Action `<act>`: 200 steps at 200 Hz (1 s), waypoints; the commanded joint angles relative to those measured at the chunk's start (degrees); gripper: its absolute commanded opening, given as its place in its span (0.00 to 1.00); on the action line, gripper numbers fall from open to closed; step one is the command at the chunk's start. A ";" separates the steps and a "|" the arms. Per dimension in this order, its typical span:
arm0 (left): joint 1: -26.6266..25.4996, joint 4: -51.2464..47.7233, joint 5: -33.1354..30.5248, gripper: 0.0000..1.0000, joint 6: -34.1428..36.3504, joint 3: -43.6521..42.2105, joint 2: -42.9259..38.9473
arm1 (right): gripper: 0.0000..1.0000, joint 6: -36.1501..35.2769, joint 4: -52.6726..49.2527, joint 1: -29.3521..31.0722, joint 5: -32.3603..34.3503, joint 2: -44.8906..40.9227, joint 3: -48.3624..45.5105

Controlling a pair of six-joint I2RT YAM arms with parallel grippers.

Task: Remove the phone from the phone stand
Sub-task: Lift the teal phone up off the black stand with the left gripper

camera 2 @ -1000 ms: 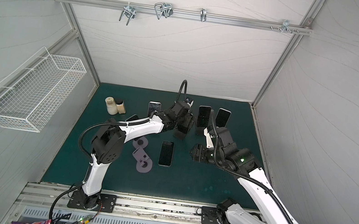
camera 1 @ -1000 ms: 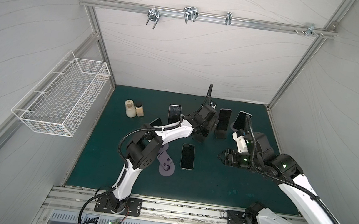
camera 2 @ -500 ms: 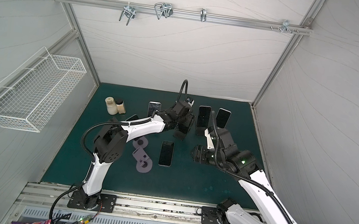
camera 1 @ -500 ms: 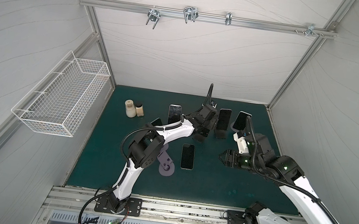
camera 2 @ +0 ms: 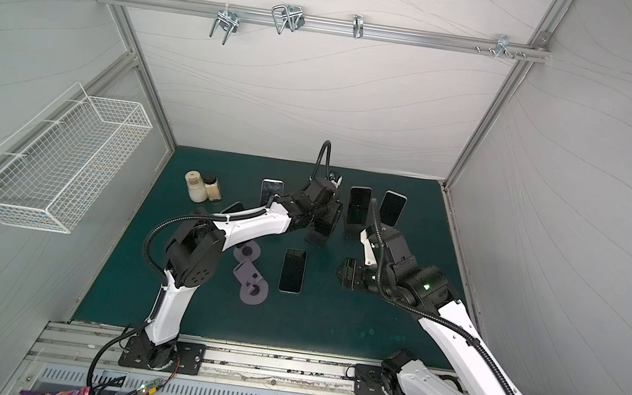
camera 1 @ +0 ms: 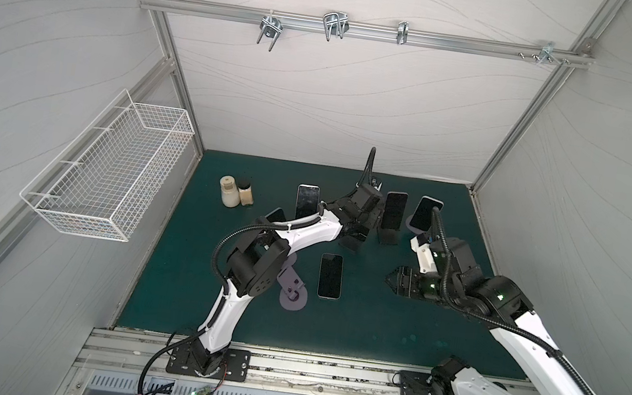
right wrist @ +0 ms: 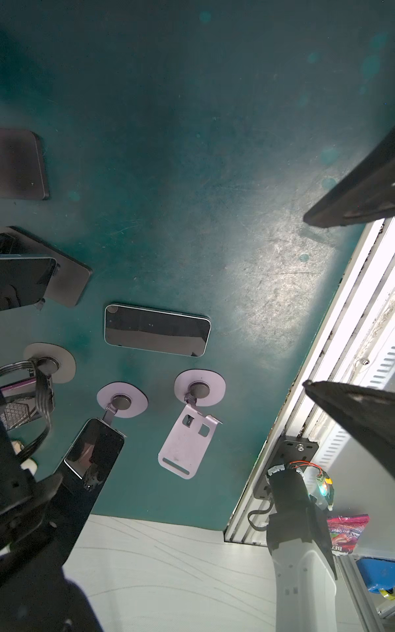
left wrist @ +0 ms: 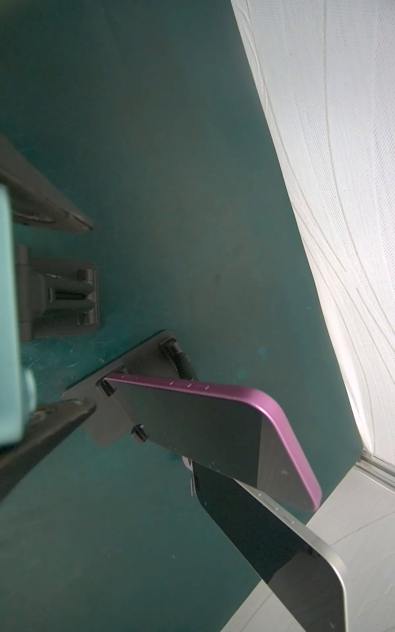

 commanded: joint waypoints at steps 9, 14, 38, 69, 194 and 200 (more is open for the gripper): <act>0.07 1.38 0.62 0.67 -0.06 1.96 1.13 | 0.72 -0.54 0.03 -0.04 0.22 -0.57 0.20; 0.06 1.53 0.68 0.67 -0.07 1.82 1.02 | 0.72 -0.55 -0.01 -0.07 0.18 -0.50 0.28; 0.05 2.13 0.87 0.65 0.03 1.71 0.49 | 0.72 -0.55 -0.11 -0.11 0.06 -0.52 0.20; 0.09 2.45 1.06 0.64 0.29 1.74 0.11 | 0.72 -0.42 -0.21 -0.04 -0.26 -0.59 0.16; 0.49 2.73 1.13 0.55 0.08 1.73 -1.52 | 0.72 -0.47 -0.46 -0.06 -1.25 -0.43 0.73; 0.46 2.72 1.08 0.54 0.12 1.66 -1.67 | 0.72 -0.41 -0.59 -0.10 -1.23 -0.53 0.74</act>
